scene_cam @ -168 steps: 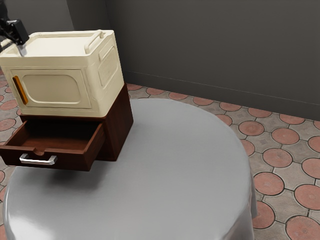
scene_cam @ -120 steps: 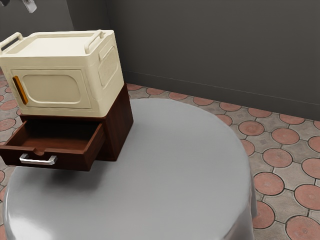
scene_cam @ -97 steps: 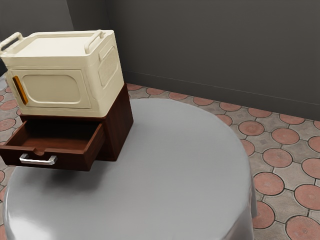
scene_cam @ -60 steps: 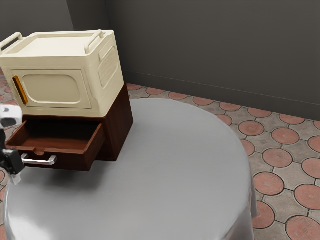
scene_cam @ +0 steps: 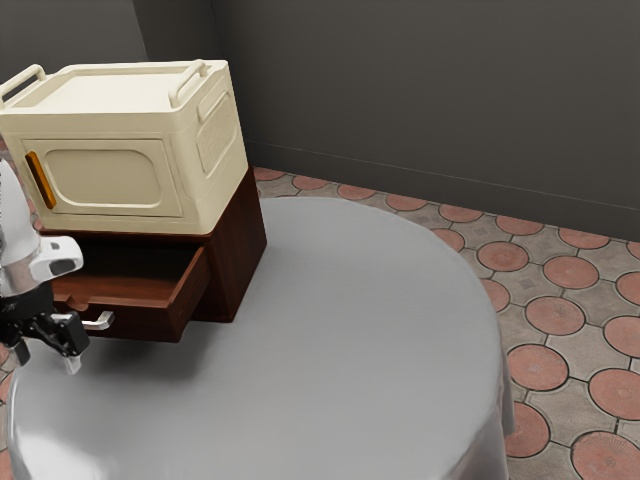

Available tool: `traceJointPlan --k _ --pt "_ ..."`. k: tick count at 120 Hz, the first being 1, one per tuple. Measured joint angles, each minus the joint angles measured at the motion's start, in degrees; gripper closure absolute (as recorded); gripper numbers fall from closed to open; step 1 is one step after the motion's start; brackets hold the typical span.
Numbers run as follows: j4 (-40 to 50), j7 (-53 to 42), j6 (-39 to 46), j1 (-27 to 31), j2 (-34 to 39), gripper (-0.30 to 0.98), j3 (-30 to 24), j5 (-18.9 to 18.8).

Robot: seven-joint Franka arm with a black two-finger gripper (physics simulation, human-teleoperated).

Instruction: Push the drawer handle with one arm to close the drawer

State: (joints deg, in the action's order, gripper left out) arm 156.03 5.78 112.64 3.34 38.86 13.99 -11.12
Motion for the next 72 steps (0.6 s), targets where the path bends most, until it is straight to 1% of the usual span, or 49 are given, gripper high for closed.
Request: traceJointPlan --k 16,33,72 --pt "-0.36 2.81 3.97 0.56 -2.89 0.03 0.11 -1.07" --pt "-0.64 5.15 7.54 0.62 -4.08 0.03 0.24 -1.71" --pt "-1.18 8.35 12.27 0.14 -6.31 0.03 3.33 -4.32"
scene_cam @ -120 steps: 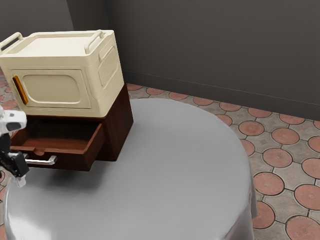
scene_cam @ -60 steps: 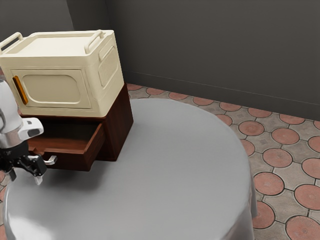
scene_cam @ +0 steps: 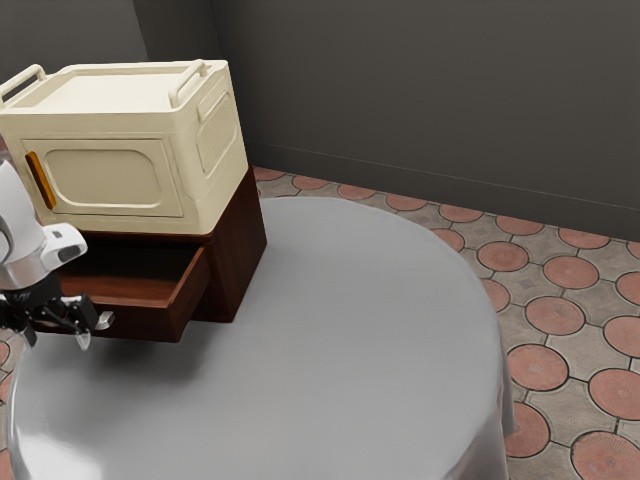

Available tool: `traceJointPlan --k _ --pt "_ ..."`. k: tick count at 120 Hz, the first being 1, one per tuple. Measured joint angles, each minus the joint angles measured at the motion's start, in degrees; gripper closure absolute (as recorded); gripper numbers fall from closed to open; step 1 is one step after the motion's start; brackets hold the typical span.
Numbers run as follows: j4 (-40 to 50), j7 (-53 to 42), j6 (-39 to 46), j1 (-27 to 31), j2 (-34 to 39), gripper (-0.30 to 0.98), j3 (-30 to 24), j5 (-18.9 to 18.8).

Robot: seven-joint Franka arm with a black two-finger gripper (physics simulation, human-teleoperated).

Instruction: Push the drawer handle with one arm to close the drawer

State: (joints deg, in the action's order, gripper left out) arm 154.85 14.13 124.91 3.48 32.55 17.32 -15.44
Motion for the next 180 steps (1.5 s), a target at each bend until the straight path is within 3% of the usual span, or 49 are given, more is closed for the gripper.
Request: traceJointPlan --k 16,41,65,120,140,180 --pt "0.02 -0.02 1.57 -0.12 -0.58 0.04 0.79 -1.16" --pt "-0.24 -0.06 3.03 -0.17 -1.01 0.51 1.04 -1.53" --pt "-1.60 -0.07 3.59 -0.49 -2.98 0.70 1.14 -1.50" --pt "-5.79 -0.11 5.85 -2.53 -7.42 0.78 2.13 -1.18" --pt "-9.78 -0.13 6.47 -8.00 -11.78 0.78 7.91 -1.46" --pt "-15.24 -0.25 7.46 -9.60 -17.01 0.79 8.61 -1.04"
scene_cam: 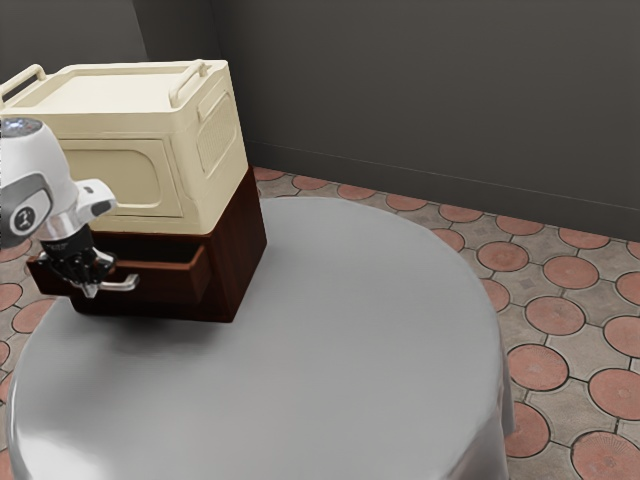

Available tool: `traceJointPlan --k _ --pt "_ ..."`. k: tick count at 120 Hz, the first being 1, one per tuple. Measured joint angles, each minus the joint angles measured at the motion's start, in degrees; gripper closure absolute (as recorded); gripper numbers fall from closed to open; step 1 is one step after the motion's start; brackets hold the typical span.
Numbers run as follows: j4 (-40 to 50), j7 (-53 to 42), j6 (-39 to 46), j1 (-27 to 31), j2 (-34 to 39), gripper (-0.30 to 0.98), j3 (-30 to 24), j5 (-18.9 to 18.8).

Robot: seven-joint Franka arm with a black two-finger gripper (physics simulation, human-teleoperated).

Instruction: Push the drawer handle with one arm to close the drawer

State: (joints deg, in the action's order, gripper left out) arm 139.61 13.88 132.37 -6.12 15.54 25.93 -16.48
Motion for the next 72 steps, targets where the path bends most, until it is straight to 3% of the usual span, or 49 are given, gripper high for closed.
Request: traceJointPlan --k 72 --pt "-7.44 -0.87 5.35 -0.16 -9.70 0.79 -0.09 1.63"
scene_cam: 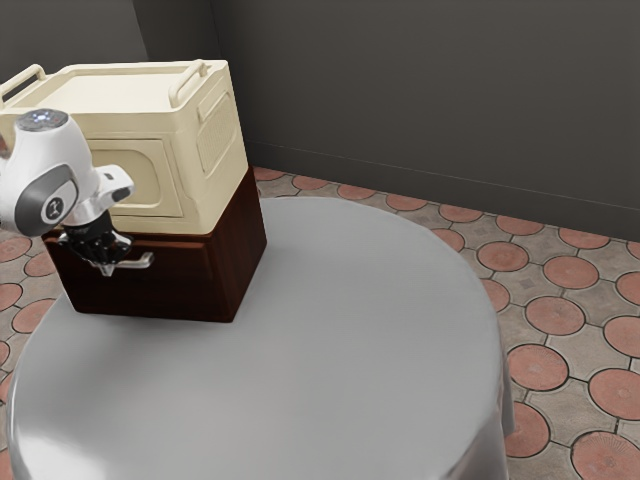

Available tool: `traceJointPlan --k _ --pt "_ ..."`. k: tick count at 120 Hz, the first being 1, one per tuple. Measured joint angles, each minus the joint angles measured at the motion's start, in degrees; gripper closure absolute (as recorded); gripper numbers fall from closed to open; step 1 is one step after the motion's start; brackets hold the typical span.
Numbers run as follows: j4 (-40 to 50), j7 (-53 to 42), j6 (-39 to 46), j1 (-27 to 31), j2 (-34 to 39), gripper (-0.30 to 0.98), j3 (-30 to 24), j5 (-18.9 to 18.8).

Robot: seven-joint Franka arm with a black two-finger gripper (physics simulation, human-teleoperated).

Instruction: Push the drawer handle with one arm to close the drawer

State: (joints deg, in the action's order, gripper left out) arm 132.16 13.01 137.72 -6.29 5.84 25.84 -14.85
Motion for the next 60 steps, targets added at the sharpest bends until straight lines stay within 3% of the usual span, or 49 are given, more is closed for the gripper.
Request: traceJointPlan --k 45,60 --pt "-1.92 -0.52 0.97 -0.65 -2.20 0.79 0.00 0.88" --pt "-0.42 -0.80 -4.99 -4.90 7.27 0.51 0.32 1.63"
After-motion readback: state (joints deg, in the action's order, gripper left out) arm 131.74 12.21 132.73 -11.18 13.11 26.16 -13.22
